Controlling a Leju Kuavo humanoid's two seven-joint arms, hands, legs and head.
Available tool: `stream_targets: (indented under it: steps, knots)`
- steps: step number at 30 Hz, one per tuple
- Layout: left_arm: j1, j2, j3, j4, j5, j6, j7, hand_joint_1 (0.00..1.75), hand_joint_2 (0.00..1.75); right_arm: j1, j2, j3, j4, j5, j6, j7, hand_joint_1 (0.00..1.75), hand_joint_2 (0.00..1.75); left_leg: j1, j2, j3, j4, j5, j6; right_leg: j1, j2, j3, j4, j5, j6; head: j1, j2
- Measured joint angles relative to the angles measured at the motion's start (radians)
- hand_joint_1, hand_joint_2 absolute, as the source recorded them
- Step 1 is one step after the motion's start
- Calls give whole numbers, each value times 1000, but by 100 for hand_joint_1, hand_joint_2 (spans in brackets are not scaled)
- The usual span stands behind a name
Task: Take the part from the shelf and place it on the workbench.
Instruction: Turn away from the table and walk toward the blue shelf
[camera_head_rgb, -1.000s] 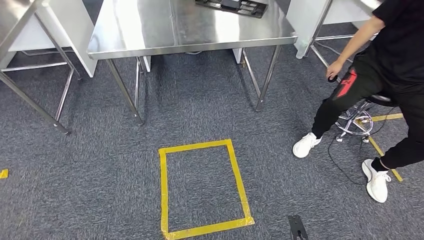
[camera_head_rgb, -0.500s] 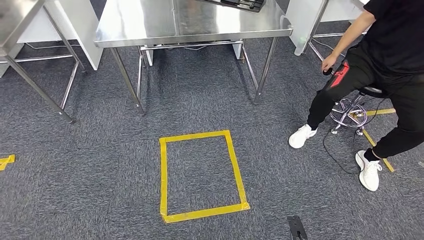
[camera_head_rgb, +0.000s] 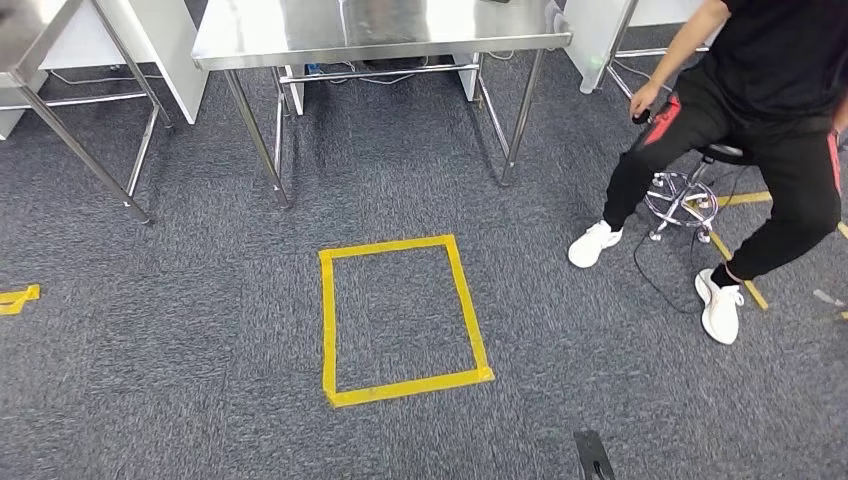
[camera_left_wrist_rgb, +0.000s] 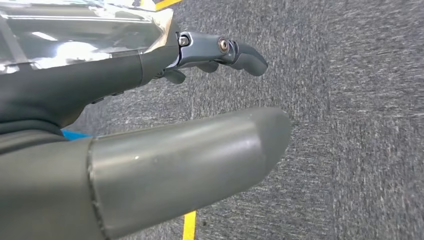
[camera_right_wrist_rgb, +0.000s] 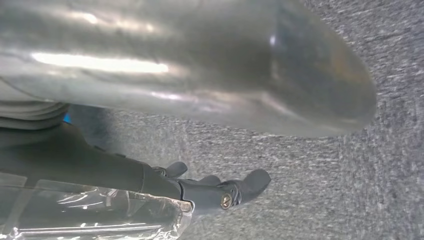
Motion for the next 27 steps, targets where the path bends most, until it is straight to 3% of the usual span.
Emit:
stream_targets:
  steps: [2,3,4,6,7,8,9,10,11,13,15,17,19,21,23,24,25,27]
  knots:
    - [2,1,0,0,0,0,-2,0,0,1,2,0,1,1,0,0,0,0,3,0,-4,-3,10,-10,-5,-1,-13,-6,8,-17,-2,0]
    - [3,1,0,0,-1,0,-3,0,0,2,2,0,1,1,0,0,0,0,6,-2,-9,8,-13,-16,-8,-3,-22,-4,17,-29,-2,0]
    - [4,1,0,0,-1,0,-5,0,0,3,3,0,1,2,0,-1,0,0,8,-3,-18,38,-58,-21,-12,-4,-34,-5,29,-41,-3,0]
    - [5,1,0,0,-3,2,-6,0,0,3,3,0,1,3,1,-2,0,0,10,-6,-40,149,-174,-29,-10,-3,-60,-4,53,-55,-4,0]
    - [4,1,0,0,-3,3,-6,0,0,3,3,0,1,3,3,-4,0,0,11,-7,-49,215,-207,-33,-8,-1,-75,-2,65,-57,-4,0]
    - [4,2,0,0,-3,4,-6,0,0,4,3,0,1,3,5,-5,0,0,11,-8,-51,267,-211,-36,-7,2,-90,0,76,-56,-4,0]
    - [5,2,0,0,-3,6,-6,0,0,5,3,0,1,2,8,-8,0,0,11,-9,-41,292,-191,-36,-7,7,-105,3,86,-53,-4,0]
    - [5,2,0,0,-3,8,-6,0,0,5,3,0,1,1,10,-10,0,0,12,-11,-15,282,-160,-35,-6,14,-119,7,95,-49,-4,0]
    - [5,2,0,0,-3,9,-7,0,0,6,3,0,1,1,12,-13,0,0,13,-22,30,234,-135,-33,-7,21,-131,13,103,-45,-5,0]
    - [6,2,0,0,-3,12,-7,0,0,5,4,0,1,1,14,-16,0,0,15,-62,135,93,-137,-24,-5,37,-154,26,112,-36,-4,0]
    - [6,3,0,0,-3,12,-8,0,0,3,4,0,1,3,14,-19,0,0,12,-78,187,10,-164,-16,-4,52,-170,35,123,-22,-3,0]
    - [6,1,0,0,-3,13,-8,0,0,4,3,0,1,4,15,-20,0,0,11,-52,187,-13,-167,-5,-2,62,-187,41,133,-7,-3,0]
    - [7,0,0,0,-3,13,-8,0,0,7,1,0,1,5,15,-20,0,0,15,-28,180,-28,-159,10,1,46,-221,86,110,-4,1,0]
    - [10,0,0,0,-2,14,-8,0,0,7,-1,0,1,6,16,-20,0,0,14,-4,170,-29,-150,20,-1,22,-278,209,50,-9,4,0]
    - [11,0,0,0,-2,14,-8,0,0,9,-3,0,2,7,16,-20,0,0,13,21,161,-29,-144,20,-7,15,-321,324,8,-3,4,0]
    - [11,0,0,0,-1,14,-7,0,0,11,-4,0,2,8,17,-20,0,0,13,33,159,-28,-141,19,-11,12,-315,329,9,6,4,0]
    - [11,-1,0,0,-1,14,-7,0,0,13,-5,0,2,9,17,-20,0,0,14,44,157,-27,-140,16,-15,6,-288,291,24,17,4,0]
    - [10,-1,0,0,-1,14,-6,0,0,12,-6,0,1,10,17,-20,0,0,14,65,157,-23,-140,9,-20,-33,-198,140,67,36,5,0]
